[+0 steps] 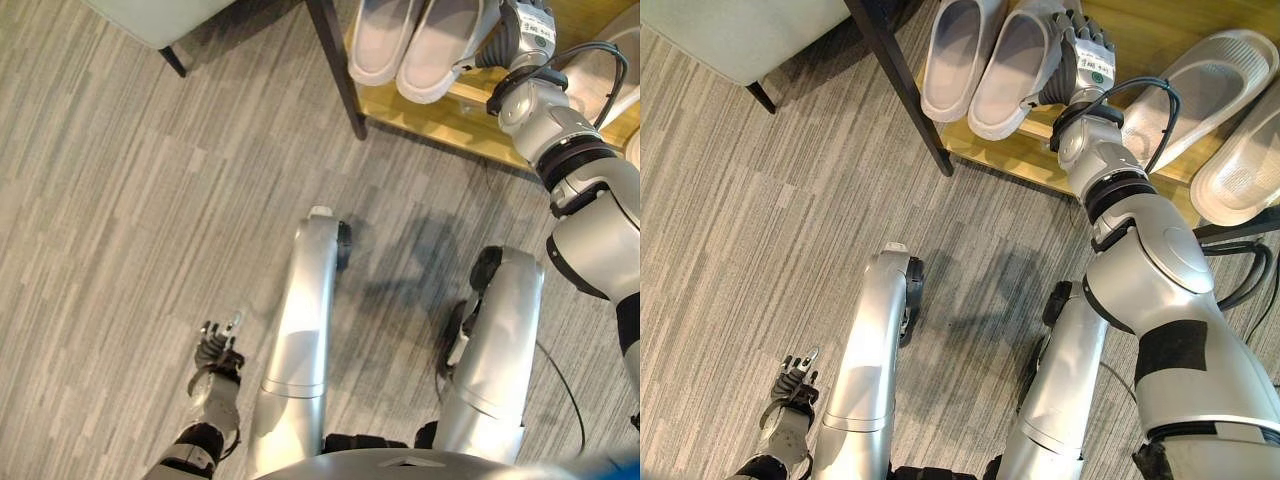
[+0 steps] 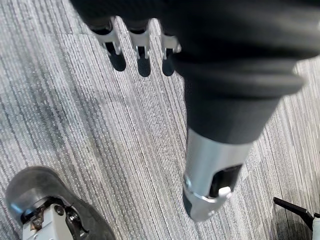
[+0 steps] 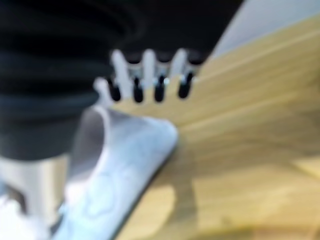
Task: Arrange the slippers neatly on the shoe rack.
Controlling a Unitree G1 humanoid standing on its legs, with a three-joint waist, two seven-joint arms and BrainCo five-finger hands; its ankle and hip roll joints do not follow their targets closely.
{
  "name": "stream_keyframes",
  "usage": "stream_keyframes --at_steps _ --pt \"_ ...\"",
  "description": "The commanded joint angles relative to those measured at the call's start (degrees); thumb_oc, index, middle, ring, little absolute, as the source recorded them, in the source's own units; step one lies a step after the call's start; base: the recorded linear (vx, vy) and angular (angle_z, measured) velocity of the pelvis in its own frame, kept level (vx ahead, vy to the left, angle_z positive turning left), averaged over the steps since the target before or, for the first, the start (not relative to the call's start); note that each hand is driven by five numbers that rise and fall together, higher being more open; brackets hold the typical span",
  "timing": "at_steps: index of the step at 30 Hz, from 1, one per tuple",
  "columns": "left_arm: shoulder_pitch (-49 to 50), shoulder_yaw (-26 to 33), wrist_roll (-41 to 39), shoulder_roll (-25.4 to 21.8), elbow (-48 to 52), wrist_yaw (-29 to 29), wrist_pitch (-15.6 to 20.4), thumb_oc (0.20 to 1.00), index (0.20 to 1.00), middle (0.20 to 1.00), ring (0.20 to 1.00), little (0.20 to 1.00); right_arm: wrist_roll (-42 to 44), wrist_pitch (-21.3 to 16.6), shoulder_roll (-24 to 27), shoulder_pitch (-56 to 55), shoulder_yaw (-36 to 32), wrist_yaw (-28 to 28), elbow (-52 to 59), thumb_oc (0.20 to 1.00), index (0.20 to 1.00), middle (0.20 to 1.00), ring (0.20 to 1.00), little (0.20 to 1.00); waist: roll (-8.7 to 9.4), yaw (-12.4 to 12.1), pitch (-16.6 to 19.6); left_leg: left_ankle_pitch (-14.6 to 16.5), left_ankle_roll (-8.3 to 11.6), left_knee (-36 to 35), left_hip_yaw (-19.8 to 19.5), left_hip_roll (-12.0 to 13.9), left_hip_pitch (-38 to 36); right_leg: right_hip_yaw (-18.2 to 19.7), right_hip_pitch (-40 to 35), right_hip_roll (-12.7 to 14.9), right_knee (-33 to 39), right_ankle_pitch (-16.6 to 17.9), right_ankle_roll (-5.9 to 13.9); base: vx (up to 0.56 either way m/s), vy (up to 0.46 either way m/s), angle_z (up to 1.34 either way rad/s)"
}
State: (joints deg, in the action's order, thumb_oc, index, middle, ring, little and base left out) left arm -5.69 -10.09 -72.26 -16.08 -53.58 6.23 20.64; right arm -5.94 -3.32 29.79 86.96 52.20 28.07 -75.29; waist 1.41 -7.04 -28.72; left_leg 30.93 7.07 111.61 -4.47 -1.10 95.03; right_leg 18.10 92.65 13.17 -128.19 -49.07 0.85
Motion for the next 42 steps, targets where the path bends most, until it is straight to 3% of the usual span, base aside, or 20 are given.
stream_keyframes --at_steps 1,16,28,30,31,34,35,38,39,42 --pt "0.31 0.77 2.58 -0.51 1.76 0.45 1.67 1.0 1.0 1.0 1.0 1.0 -2.75 0.99 2.45 5.37 1.28 3.36 0.55 1.0 1.0 1.0 1.0 1.0 -0.29 -1.86 -1.08 11.05 2.34 5.37 -6.09 1.1 -5.07 8.07 -4.44 0.34 -1.54 9.82 -3.82 0.0 0.0 0.0" --pt "-1.89 1.47 4.65 -0.87 3.53 1.95 3.33 1.0 1.0 1.0 1.0 1.0 -4.08 1.17 3.85 0.66 -4.14 5.47 7.4 1.0 1.0 1.0 1.0 1.0 -0.47 -0.42 -1.08 8.47 2.73 4.31 -6.71 0.75 -5.07 7.37 -3.45 -1.01 -1.42 10.04 -3.56 -0.04 -0.017 0.0" --pt "-0.81 5.22 7.15 -0.6 9.07 1.35 4.54 1.0 1.0 1.0 1.0 1.0 -10.78 -1.74 11.19 -9.88 -10.61 5.36 33.55 1.0 1.0 1.0 1.0 1.0 0.68 1.16 -1.08 6.51 3.38 4.17 -7.99 0.24 -5.07 5.5 -4.0 -1.52 -0.52 11.12 -2.21 -0.04 -0.014 0.0" --pt "-4.86 5.69 10.2 -1.19 12.37 1.77 6.01 1.0 1.0 1.0 1.0 1.0 -11.02 -2.47 12.17 -12.78 -14.66 5.09 39.5 1.0 1.0 1.0 1.0 1.0 1.36 1.5 -1.08 2.26 2.56 -4.15 -7.12 0.8 -5.07 2.0 -5.06 -0.21 7.48 12.56 -2.03 -0.12 0.121 0.09" --pt "-4.92 5.61 10.26 -1.28 12.4 1.84 6.0 1.0 1.0 1.0 1.0 1.0 -11.07 -2.39 12.27 -12.94 -14.9 5.02 39.69 1.0 1.0 1.0 1.0 1.0 1.29 1.49 -1.08 2.0 2.5 -4.39 -7.19 0.66 -5.07 1.78 -5.18 -0.04 7.75 12.72 -2.1 -0.13 0.11 0.13" --pt "-13.72 5.12 15.6 -2.68 16.31 3.47 6.95 1.0 1.0 1.0 1.0 1.0 -11.37 -2.98 9.48 -17.9 -19.39 3.41 42.57 1.0 1.0 1.0 1.0 1.0 2.55 2.07 -1.0 -4.06 1.69 -14.6 -8.67 1.07 -5.07 -3.5 -7.45 0.4 18.3 15.91 -0.88 -0.16 0.119 0.1" --pt "-15.56 4.72 17.89 -3.0 17.67 4.11 7.16 1.0 1.0 1.0 1.0 1.0 -11.44 -3.22 8.35 -21.24 -20.77 2.28 44.07 1.0 1.0 1.0 1.0 1.0 3.0 2.83 1.32 -5.85 1.07 -18.52 -9.0 1.74 -5.07 -5.45 -7.29 0.89 22.71 16.64 -0.6 -0.13 0.128 -0.14" --pt "-16.37 4.27 19.46 -2.87 18.07 5.1 7.11 1.0 1.0 1.0 1.0 1.0 -11.06 -3.72 6.81 -23.99 -21.79 2.01 45.33 1.0 1.0 1.0 1.0 1.0 3.16 3.23 3.46 -6.88 0.66 -21.49 -8.87 2.5 -5.07 -6.88 -7.33 1.34 25.57 17.39 -0.31 -0.02 0.097 -0.06" --pt "-18.35 3.68 23.05 -3.08 18.81 6.17 7.05 1.0 1.0 1.0 1.0 1.0 -10.81 -5.19 4.99 -30.94 -23.84 1.26 46.69 1.0 1.0 1.0 1.0 1.0 3.02 4.73 7.38 -9.73 0.31 -27.96 -8.39 3.83 -6.09 -10.78 -8.87 2.82 33.21 18.86 0.37 -0.02 0.106 0.01" --pt "-18.1 3.41 24.65 -3.36 19.78 5.99 7.08 1.0 1.0 1.0 1.0 1.0 -10.74 -6.41 4.57 -36.03 -24.61 0.08 48.85 1.0 1.0 1.0 1.0 1.0 3.06 5.32 8.55 -11.76 0.23 -34.26 -7.72 4.96 -10.03 -12.87 -12.77 3.37 39.62 20.08 0.72 -0.03 0.082 0.11"
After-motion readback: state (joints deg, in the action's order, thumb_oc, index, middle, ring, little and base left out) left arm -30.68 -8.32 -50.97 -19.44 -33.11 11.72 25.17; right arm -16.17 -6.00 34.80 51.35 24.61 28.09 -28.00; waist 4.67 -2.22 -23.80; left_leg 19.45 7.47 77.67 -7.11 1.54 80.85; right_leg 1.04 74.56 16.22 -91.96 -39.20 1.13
